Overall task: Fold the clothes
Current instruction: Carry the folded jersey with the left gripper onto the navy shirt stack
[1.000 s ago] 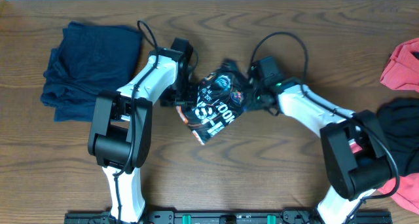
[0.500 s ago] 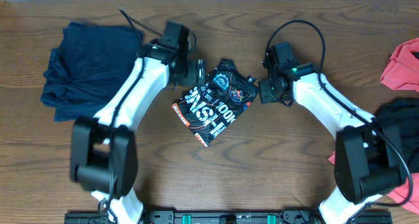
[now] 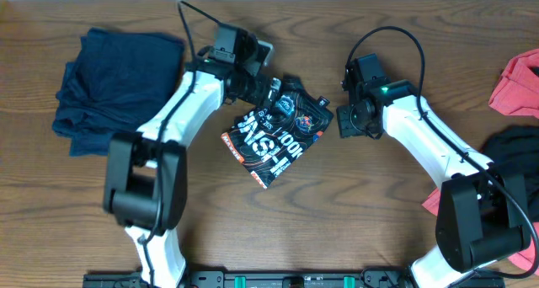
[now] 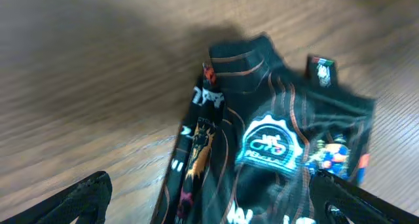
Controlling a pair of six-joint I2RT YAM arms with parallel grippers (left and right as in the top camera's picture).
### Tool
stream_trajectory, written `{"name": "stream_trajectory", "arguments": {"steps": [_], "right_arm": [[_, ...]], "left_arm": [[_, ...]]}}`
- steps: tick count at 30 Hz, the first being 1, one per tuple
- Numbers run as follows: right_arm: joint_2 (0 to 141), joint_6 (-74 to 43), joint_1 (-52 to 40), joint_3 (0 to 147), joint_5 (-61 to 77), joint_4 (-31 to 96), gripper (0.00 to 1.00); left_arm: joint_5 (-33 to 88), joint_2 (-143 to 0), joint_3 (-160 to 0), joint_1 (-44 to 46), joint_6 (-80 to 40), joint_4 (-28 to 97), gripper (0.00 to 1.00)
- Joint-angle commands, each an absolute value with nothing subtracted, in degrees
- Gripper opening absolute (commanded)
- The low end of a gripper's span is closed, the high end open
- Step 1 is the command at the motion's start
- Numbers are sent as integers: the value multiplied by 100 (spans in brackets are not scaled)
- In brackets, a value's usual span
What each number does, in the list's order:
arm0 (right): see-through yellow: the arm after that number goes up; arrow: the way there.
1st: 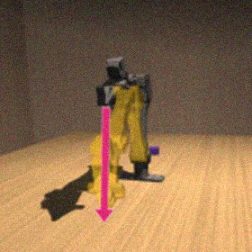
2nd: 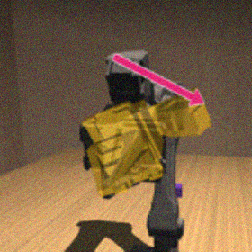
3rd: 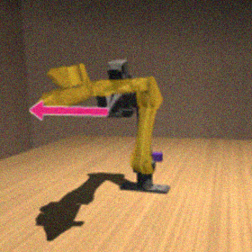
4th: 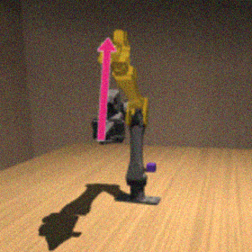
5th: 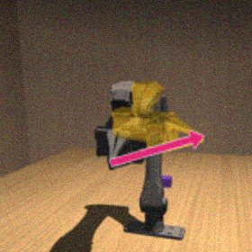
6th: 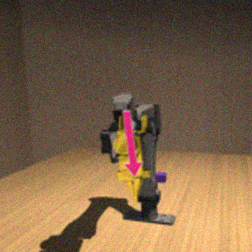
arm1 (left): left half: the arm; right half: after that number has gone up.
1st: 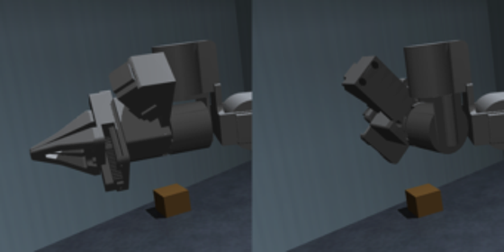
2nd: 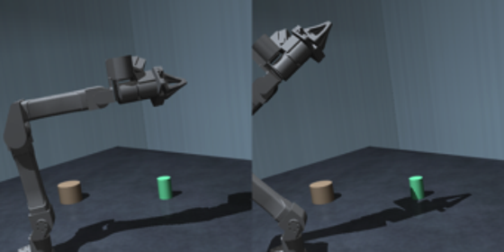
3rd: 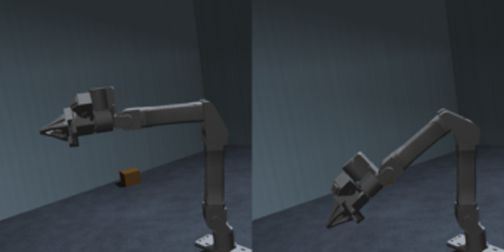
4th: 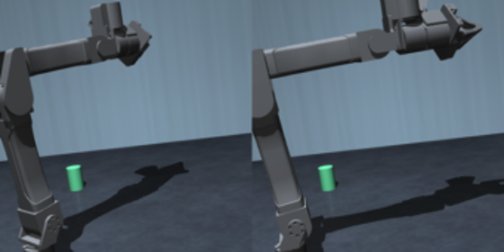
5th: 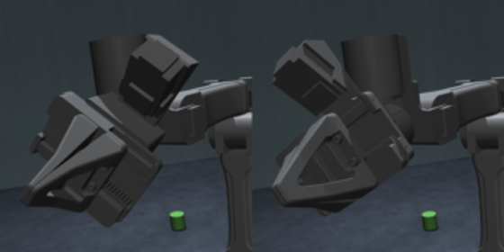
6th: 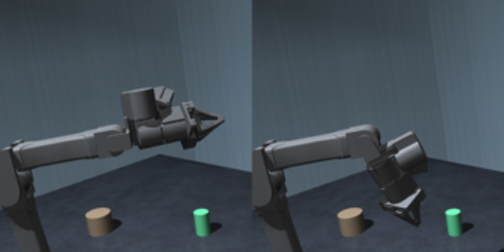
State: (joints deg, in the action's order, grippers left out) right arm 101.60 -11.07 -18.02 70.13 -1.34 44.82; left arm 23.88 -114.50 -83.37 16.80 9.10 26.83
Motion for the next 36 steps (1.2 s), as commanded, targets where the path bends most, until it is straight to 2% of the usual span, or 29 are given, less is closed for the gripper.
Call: {"name": "stream_trajectory", "arguments": {"steps": [1,8,17,21,24,31,33,36], "right_arm": [[10073,-1068,-1804,7091,-213,4571,51],[10073,-1066,-1804,7091,-213,4678,52],[10073,-1092,-1804,7091,-213,4737,51],[10073,-1092,-1804,7091,-213,4742,52],[10073,-1094,-1804,7091,-213,4742,52],[10073,-1131,-1800,7091,-215,4821,52],[10073,-1129,-1798,7091,-217,4858,52],[10073,-1131,-1793,7091,-215,4899,52]], "left_arm": [[2884,-11749,-8340,1531,1243,2534,98],[3406,-12210,-8340,1343,1208,2056,98],[3651,-12768,-8337,1459,1039,2193,99],[3865,-12820,-8333,1487,1020,2447,79],[3970,-12820,-8261,1520,1026,2545,56],[4180,-12820,-8132,1601,1024,2611,51],[4300,-12820,-8132,1632,1028,2650,42],[4357,-12820,-8132,1673,1024,2655,20]]}}
